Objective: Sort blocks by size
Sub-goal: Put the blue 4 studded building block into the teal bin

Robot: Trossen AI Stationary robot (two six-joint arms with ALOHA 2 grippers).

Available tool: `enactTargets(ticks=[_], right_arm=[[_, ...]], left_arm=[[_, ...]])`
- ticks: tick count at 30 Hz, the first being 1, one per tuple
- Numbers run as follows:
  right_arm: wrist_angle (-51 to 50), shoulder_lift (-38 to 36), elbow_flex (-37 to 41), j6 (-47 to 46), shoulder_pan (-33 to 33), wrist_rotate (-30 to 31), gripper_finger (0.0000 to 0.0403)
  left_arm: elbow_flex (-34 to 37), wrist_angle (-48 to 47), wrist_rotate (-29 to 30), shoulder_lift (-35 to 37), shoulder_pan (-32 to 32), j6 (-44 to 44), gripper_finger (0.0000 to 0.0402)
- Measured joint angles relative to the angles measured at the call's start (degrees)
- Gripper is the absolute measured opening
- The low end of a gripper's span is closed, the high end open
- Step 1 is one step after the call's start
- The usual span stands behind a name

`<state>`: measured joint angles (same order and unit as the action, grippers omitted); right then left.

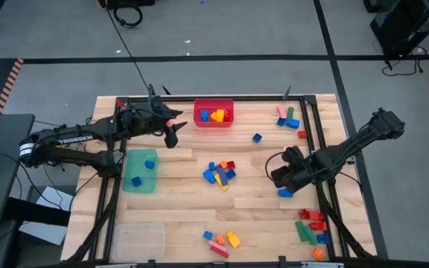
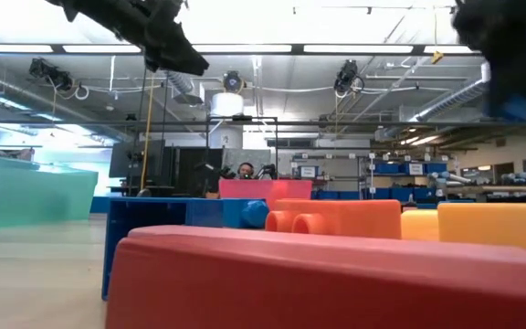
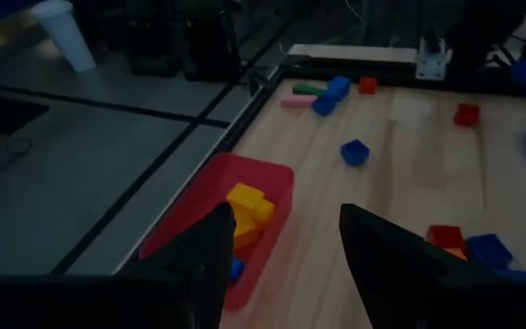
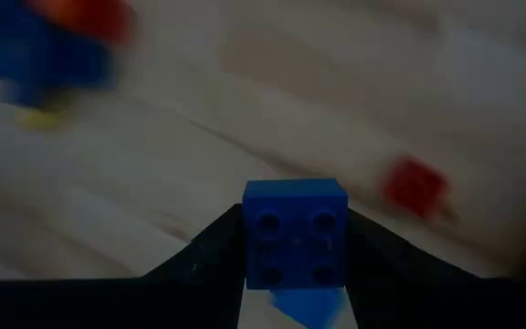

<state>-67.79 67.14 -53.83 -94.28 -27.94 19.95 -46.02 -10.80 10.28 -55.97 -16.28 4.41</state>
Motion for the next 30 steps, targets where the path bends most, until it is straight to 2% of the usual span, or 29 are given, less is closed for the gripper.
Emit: enactTargets(ticks=[4,9,14,19,24,27,30], right_arm=[[1.17,2.09,-7.03,6.73,1.41,6.64,0.0155],[5.68,8.38,-14.84,18.61,4.98,10.14,0.0155],[17.40,17.02,-21.84,35.24,10.13,11.95,0.0155],[34.99,26.20,-28.71,54.47,15.11,10.24,0.0155],[49.90,36.27,-36.27,69.10,19.34,3.71,0.0155],[53.72,42.84,-42.51,73.37,21.37,-1.48,0.0155],[53.35,48.53,-48.80,74.51,22.73,-3.84,0.0155]], left_arm=[[0.07,-1.39,-0.10,4.01,0.96,0.70,0.0209],[0.04,-1.15,-1.07,12.61,1.58,1.68,0.0209],[0.04,-4.13,-11.55,20.01,1.79,1.19,0.0209],[1.87,-6.52,-20.28,23.91,1.85,-0.40,0.0209],[6.71,-5.71,-21.99,27.52,1.88,-0.56,0.0209],[11.03,-0.30,-21.99,30.38,1.87,-2.05,0.0209],[14.55,3.46,-21.99,33.05,1.87,-3.27,0.0209]])
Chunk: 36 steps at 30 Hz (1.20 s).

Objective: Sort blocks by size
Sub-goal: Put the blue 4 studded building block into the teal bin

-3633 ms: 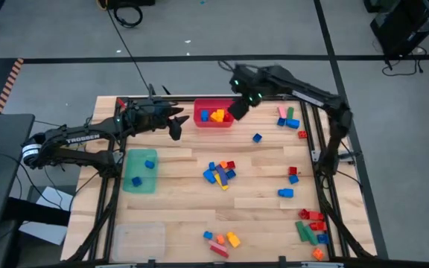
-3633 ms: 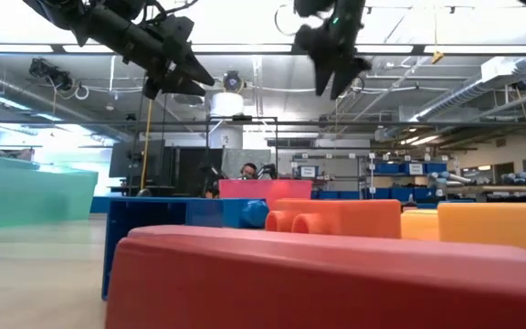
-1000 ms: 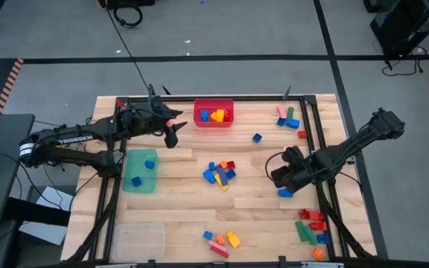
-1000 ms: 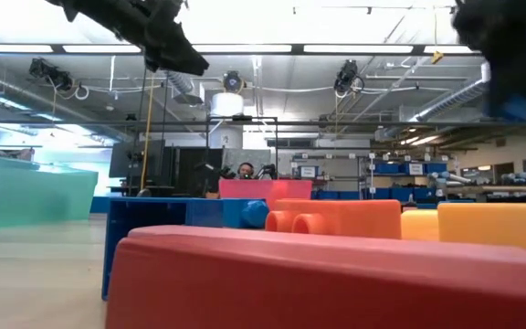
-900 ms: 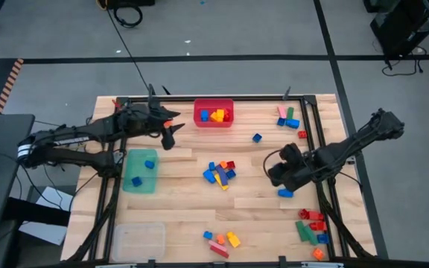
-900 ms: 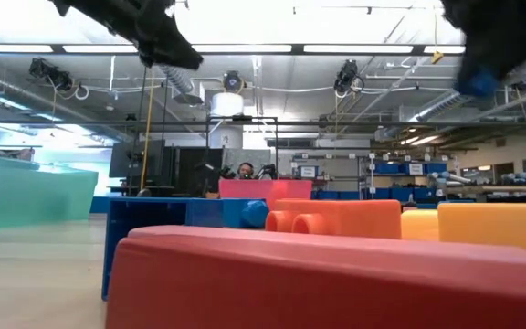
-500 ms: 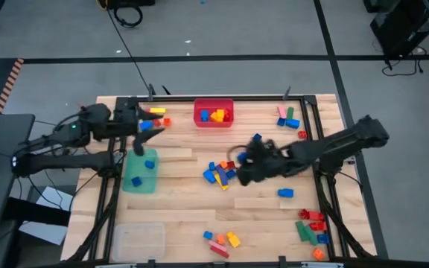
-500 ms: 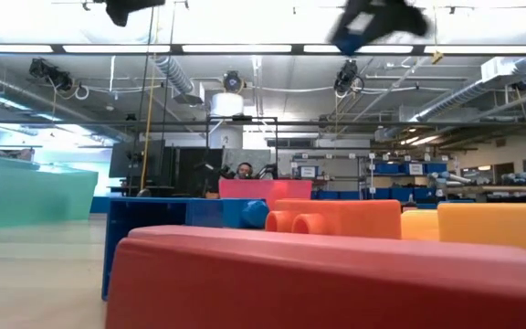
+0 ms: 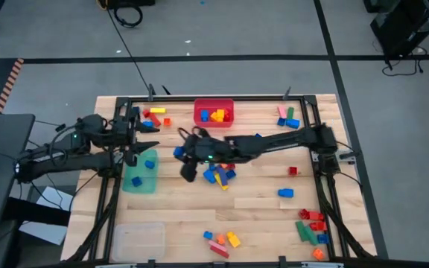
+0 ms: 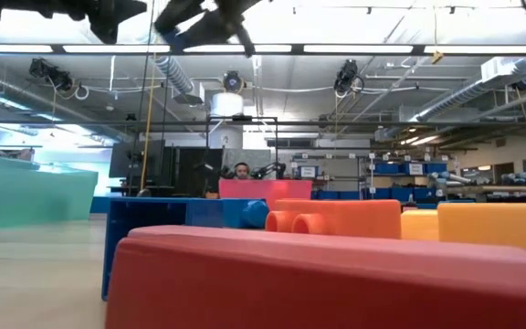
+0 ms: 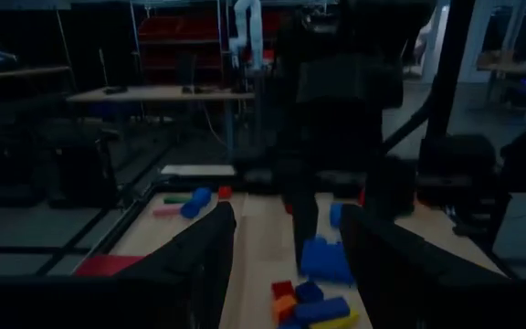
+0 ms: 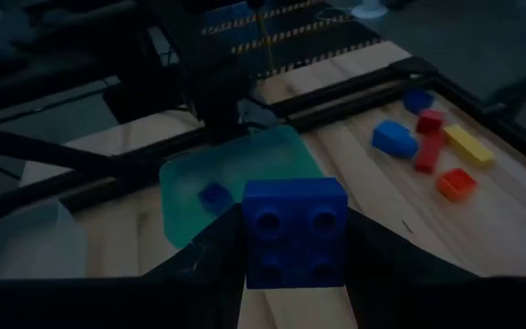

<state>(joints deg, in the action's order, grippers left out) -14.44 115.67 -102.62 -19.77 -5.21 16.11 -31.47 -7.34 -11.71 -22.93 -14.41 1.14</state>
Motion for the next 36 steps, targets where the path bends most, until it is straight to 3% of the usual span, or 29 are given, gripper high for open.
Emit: enactTargets(ticks=[6,15,23,30,36], right_arm=[[-2.87,5.02,-6.71,0.48,0.60,-1.00,0.0155],[-7.85,2.57,-7.17,-3.35,0.50,1.77,0.0155],[-8.34,-0.92,-7.17,-12.61,2.05,1.83,0.0155],[-9.52,-3.06,-7.20,-16.50,3.29,2.41,0.0155],[-9.90,-4.22,-7.20,-15.63,3.76,2.37,0.0155]], left_arm=[[4.81,-1.27,-0.05,3.09,0.00,-2.27,0.0209],[6.60,0.39,-0.87,1.03,-0.02,-4.17,0.0209],[6.60,12.40,0.34,-5.84,0.41,12.10,0.0209],[1.39,13.47,13.65,-13.71,3.56,22.92,0.0209],[-3.97,13.68,14.74,-21.49,6.30,27.15,0.0209]])
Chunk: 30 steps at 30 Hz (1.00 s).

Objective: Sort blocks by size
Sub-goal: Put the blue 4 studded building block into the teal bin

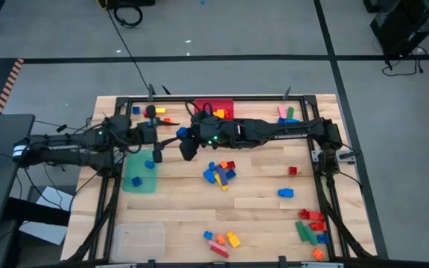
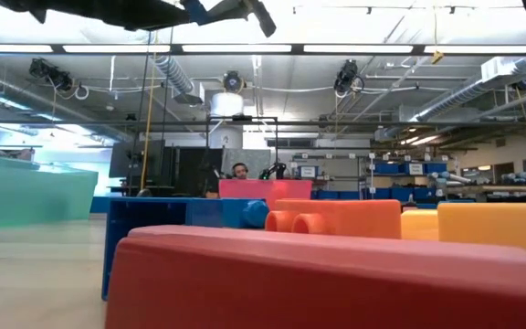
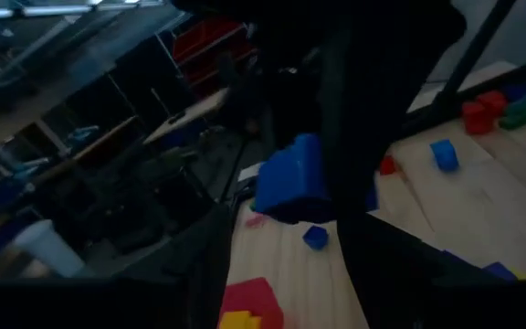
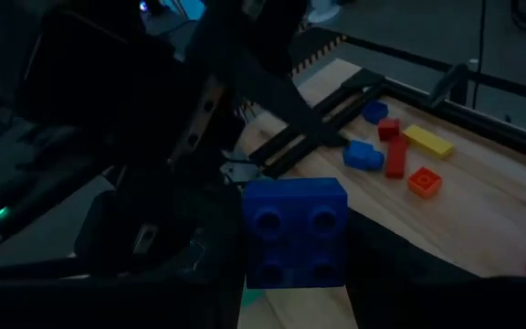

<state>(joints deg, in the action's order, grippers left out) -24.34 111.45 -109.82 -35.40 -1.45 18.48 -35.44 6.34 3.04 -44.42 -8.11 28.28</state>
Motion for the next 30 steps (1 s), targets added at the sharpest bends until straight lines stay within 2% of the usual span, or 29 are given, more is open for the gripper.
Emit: enactTargets(ticks=[7,14,16,19,22,24,30], right_arm=[[-6.74,-4.28,0.09,2.70,-0.78,0.19,0.0155],[-24.84,-13.13,0.10,2.87,-4.72,12.46,0.0155],[-27.11,-15.96,1.57,2.54,-5.95,15.05,0.0155],[-26.16,-20.43,7.63,2.07,-6.75,15.47,0.0155],[-20.52,-25.47,17.37,1.17,-6.64,14.39,0.0155],[-12.79,-29.14,25.14,1.45,-5.63,11.02,0.0155],[26.87,-36.84,48.28,5.00,0.57,-8.83,0.0155]], left_arm=[[-3.94,1.84,-0.90,-5.10,0.41,-0.06,0.0209],[-6.01,4.08,-1.17,-7.27,0.43,0.10,0.0209],[-6.03,5.33,-1.17,-8.78,0.67,0.16,0.0209],[-6.21,9.23,-1.17,-11.69,1.62,0.21,0.0209],[-6.21,13.82,-1.17,-15.11,2.77,0.21,0.0209],[-6.21,17.13,-1.17,-17.00,3.35,0.30,0.0209],[-6.21,23.30,-1.15,-20.89,4.57,3.18,0.0209]])
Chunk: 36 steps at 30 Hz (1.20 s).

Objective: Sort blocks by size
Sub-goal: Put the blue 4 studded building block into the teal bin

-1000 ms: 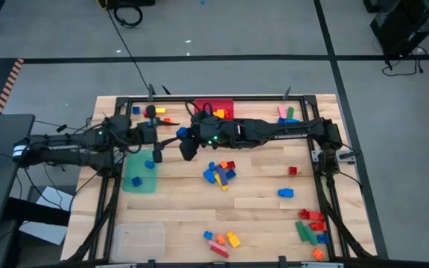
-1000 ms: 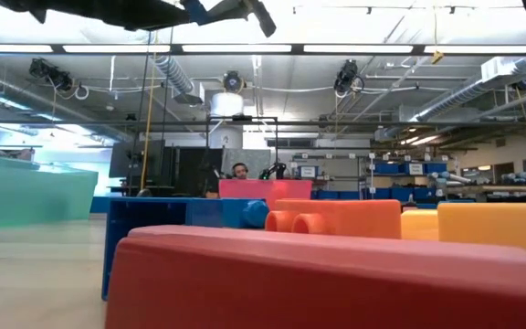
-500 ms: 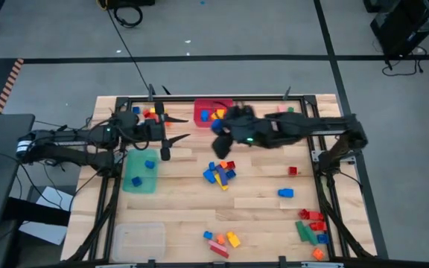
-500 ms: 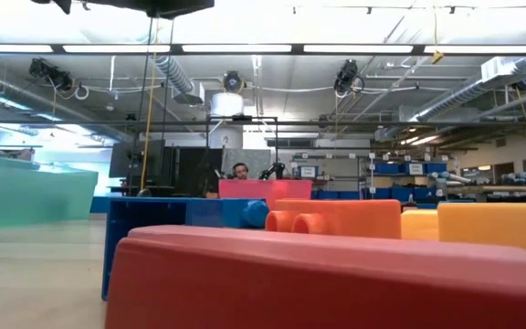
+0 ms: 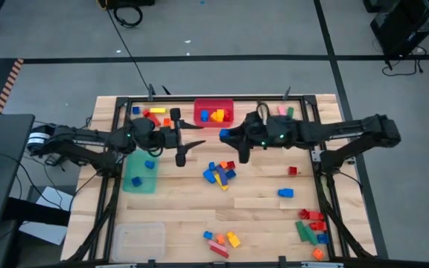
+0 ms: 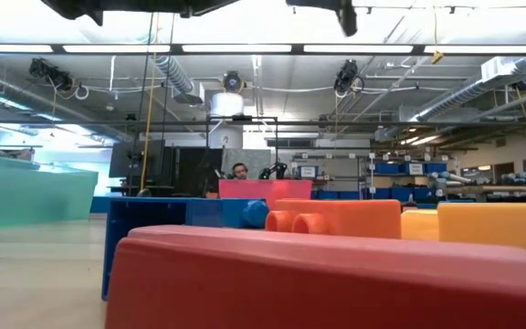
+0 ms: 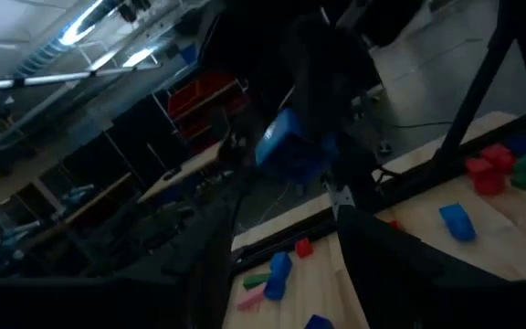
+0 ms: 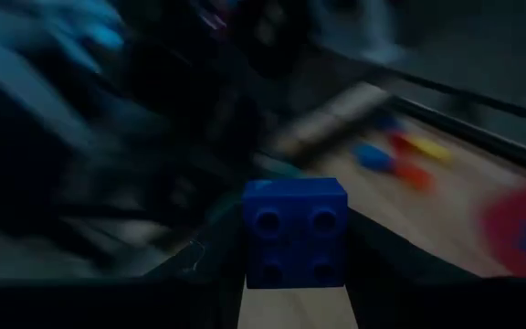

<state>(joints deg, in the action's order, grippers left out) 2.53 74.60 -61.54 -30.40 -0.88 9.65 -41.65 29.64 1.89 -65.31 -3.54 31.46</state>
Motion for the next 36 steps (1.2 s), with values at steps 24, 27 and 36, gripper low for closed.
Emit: enactTargets(ticks=[24,27,36], right_arm=[[33.60,6.06,12.06,-11.02,9.16,-21.33,0.0155],[33.63,6.06,12.04,-11.31,9.37,-21.33,0.0155],[32.35,6.06,12.01,-12.10,9.35,-21.33,0.0155]], left_arm=[[-9.88,-7.04,4.78,-9.03,1.69,0.07,0.0209],[-9.88,-6.79,6.04,-9.39,1.67,1.76,0.0209],[-9.92,-2.70,6.16,-12.28,1.65,4.29,0.0209]])
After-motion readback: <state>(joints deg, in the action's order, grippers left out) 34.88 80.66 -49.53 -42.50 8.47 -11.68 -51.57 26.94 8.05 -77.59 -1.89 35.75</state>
